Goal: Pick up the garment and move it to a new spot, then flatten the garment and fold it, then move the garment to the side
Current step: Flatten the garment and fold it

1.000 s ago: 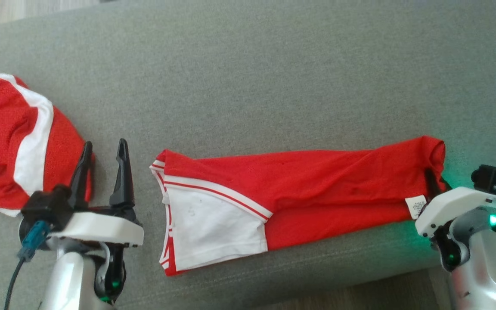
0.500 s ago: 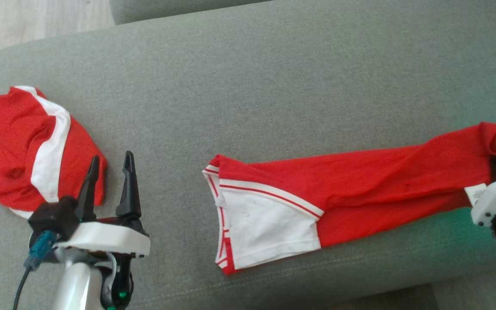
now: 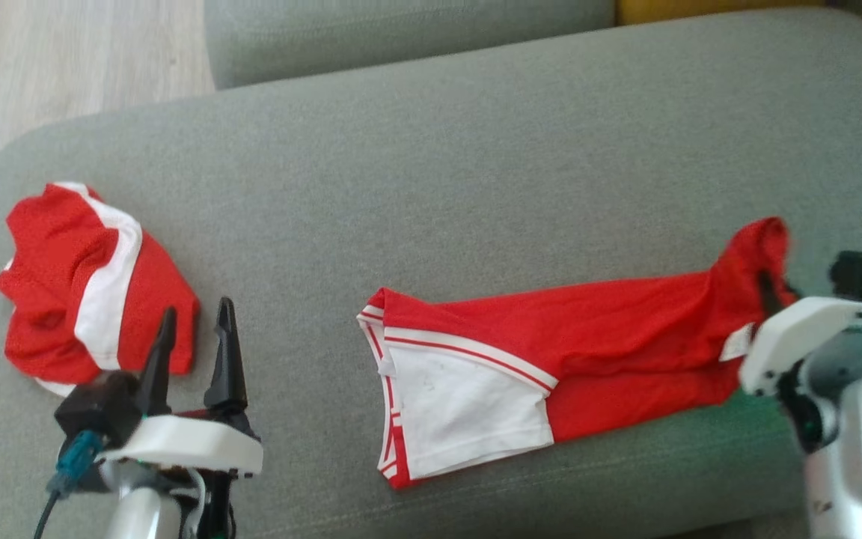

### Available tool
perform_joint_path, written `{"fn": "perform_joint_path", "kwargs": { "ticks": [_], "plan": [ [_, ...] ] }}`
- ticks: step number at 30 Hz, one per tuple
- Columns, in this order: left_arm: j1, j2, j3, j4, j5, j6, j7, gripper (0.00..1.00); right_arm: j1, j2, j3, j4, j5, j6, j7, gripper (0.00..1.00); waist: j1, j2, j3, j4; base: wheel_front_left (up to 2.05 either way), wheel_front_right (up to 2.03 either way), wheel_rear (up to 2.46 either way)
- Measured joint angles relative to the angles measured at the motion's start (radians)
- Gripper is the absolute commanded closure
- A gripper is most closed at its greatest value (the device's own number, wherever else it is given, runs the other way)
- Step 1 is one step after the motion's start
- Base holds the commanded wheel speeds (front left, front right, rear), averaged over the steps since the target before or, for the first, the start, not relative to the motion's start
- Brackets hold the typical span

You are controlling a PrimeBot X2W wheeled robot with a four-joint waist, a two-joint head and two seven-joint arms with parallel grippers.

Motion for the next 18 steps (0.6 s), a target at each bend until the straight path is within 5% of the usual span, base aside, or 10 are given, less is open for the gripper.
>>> {"fn": "perform_joint_path", "kwargs": {
  "ticks": [7, 11, 18],
  "plan": [
    [0.010, 0.000, -0.012, -0.007, -0.012, 0.009, 0.000, 0.00, 0.060, 0.021, 0.125, -0.120, 0.206, 0.000, 0.115, 1.00, 0.0000, 0.0000, -0.024, -0.005, 0.00, 0.00, 0.00],
    [0.013, 0.000, -0.018, -0.007, -0.014, 0.009, 0.000, 0.00, 0.103, 0.023, 0.258, -0.163, 0.496, 0.000, 0.149, 1.00, 0.0000, 0.0000, -0.036, 0.004, 0.00, 0.00, 0.00],
    [0.034, 0.000, -0.021, -0.007, -0.024, 0.010, 0.000, 0.00, 0.146, 0.022, 0.442, -0.130, 0.779, 0.000, 0.122, 1.00, 0.0000, 0.0000, -0.052, 0.025, 0.00, 0.00, 0.00]
  ]
}}
